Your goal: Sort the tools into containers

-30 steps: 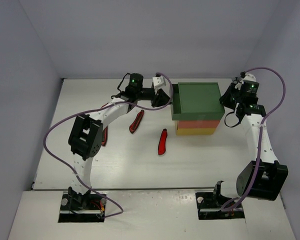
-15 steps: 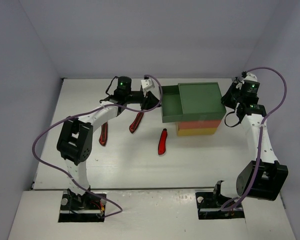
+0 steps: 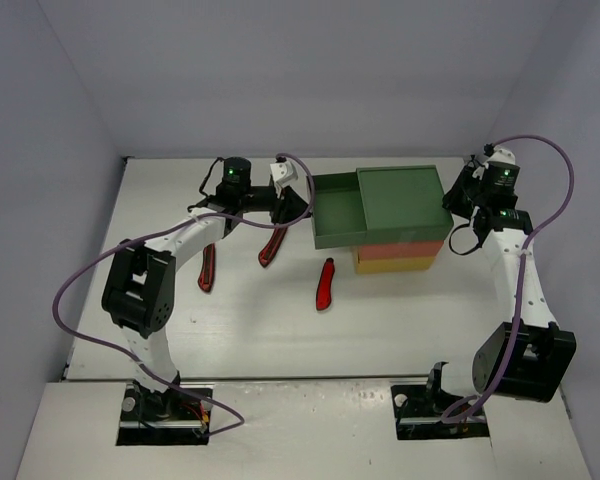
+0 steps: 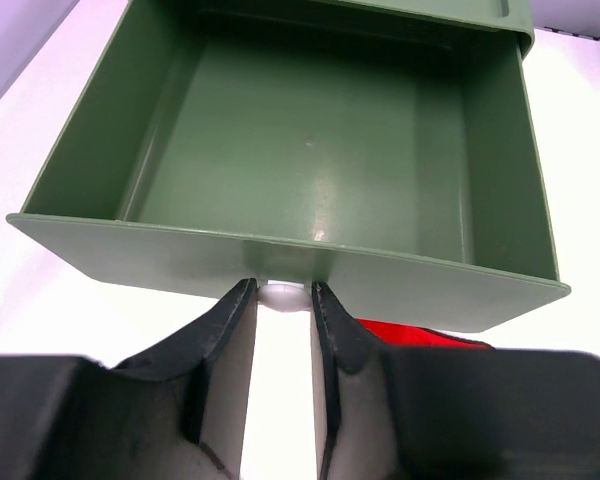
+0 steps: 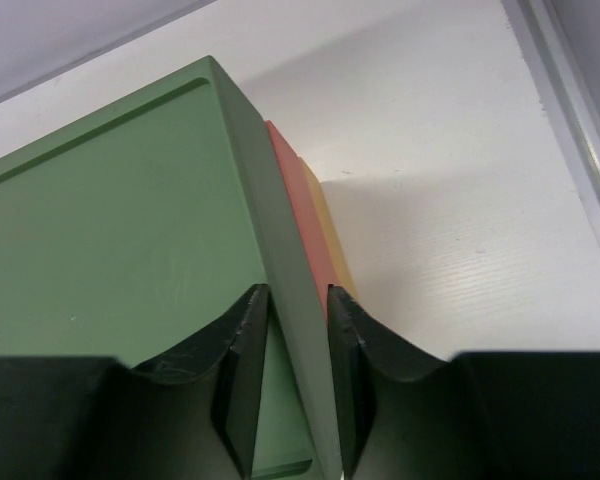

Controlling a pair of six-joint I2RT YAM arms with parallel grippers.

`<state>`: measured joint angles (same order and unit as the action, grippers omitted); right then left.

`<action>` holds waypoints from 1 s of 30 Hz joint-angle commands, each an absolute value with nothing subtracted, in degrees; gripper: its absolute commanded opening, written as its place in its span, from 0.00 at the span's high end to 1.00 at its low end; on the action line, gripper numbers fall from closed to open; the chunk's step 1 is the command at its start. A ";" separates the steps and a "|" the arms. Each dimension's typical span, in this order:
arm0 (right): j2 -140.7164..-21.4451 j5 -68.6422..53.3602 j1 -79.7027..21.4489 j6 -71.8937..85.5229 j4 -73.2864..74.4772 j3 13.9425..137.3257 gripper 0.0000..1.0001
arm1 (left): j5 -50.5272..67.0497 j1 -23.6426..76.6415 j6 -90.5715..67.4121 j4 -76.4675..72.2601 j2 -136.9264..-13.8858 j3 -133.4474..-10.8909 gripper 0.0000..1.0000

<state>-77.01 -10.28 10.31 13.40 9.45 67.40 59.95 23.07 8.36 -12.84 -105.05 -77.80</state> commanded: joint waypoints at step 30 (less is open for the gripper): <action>-62.13 -8.90 8.85 11.21 10.63 66.98 0.26 | -2.71 29.94 -10.68 15.37 -100.21 -78.86 0.39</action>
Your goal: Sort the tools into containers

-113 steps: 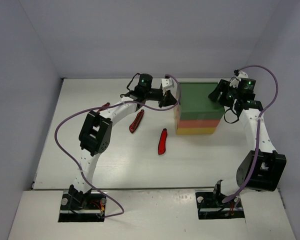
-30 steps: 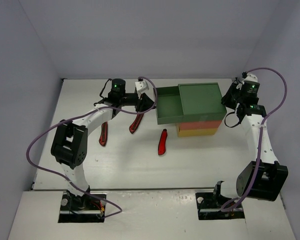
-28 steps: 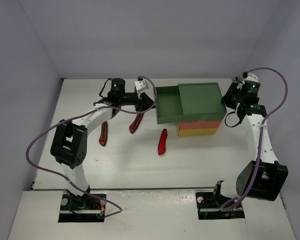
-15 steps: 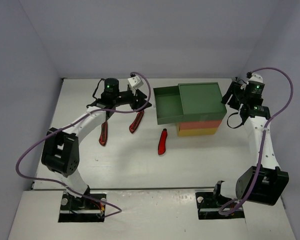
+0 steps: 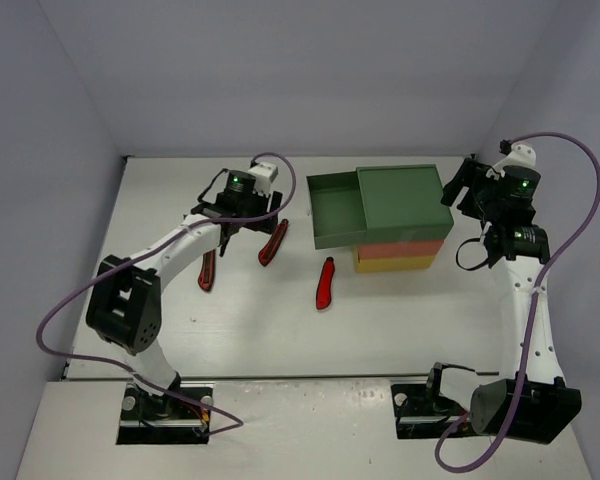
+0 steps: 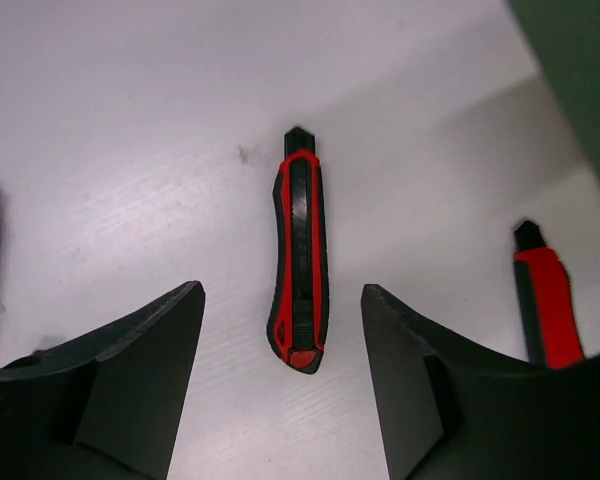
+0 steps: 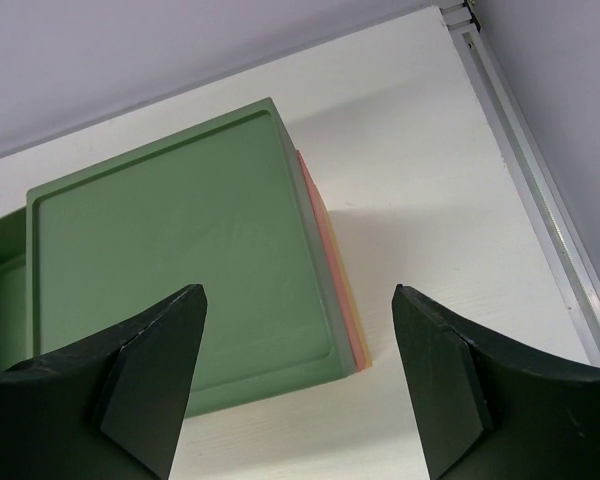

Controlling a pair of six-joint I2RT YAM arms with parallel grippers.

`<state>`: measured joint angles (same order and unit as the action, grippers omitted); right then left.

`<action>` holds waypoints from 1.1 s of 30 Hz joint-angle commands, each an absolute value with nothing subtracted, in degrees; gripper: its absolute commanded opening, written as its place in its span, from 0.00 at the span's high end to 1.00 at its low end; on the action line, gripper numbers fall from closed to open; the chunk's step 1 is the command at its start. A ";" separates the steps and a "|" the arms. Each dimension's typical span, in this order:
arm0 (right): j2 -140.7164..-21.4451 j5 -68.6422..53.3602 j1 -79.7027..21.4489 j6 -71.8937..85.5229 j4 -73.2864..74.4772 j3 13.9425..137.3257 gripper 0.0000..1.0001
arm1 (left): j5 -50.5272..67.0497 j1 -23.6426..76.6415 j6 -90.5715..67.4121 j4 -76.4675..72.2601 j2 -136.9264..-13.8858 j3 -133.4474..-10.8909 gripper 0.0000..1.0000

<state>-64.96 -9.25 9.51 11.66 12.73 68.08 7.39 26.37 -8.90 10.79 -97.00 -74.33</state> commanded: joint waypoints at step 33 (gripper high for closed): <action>-58.55 -11.15 7.45 12.02 11.34 64.41 0.22 | -0.25 26.69 -29.87 18.31 -95.17 -88.12 1.00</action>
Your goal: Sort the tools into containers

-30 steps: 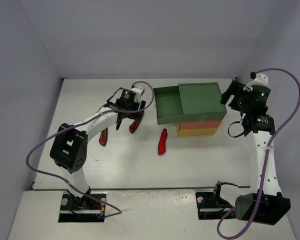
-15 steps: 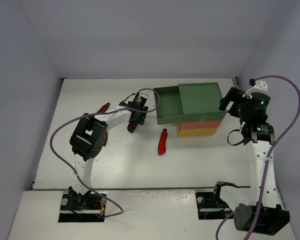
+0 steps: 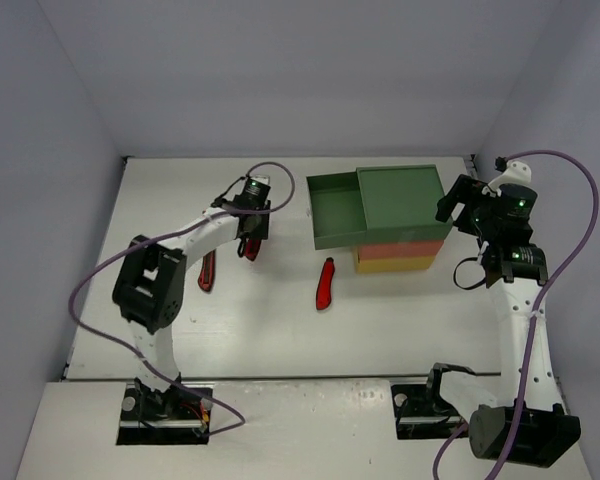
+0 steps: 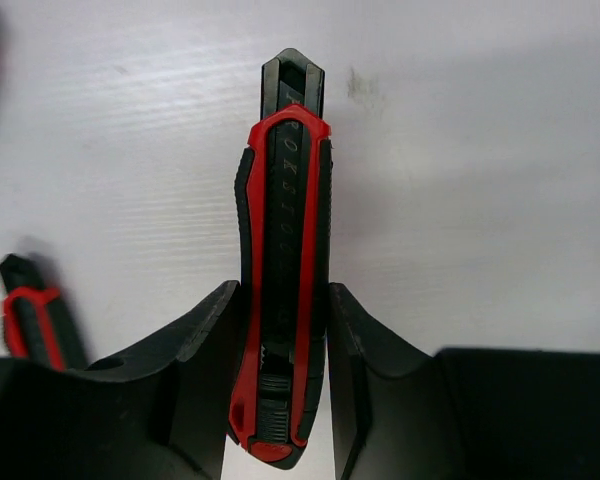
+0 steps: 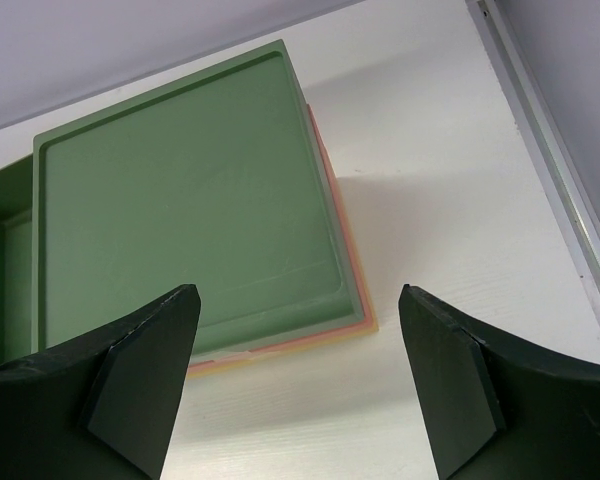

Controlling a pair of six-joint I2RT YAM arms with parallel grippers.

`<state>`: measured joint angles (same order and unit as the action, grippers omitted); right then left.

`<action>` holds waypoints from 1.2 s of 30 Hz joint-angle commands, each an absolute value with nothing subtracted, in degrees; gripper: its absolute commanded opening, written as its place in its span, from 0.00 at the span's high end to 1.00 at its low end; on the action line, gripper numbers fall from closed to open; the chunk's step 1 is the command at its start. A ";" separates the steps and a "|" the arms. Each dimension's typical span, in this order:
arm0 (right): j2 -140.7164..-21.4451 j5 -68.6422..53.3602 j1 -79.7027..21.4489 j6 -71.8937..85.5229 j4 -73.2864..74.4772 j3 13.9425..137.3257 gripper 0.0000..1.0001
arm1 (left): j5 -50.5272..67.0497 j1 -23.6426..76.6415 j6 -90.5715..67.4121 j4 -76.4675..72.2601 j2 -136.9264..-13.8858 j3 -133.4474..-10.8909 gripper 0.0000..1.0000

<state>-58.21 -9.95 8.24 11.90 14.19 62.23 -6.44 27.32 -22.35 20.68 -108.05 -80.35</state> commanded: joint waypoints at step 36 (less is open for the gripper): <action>-55.99 -13.36 6.15 13.04 11.40 58.71 0.20 | 2.43 40.61 -49.28 5.04 -99.90 -96.24 0.64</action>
<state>-56.62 -12.53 6.59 13.02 14.39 58.57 3.43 39.86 -51.54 7.80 -104.53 -95.60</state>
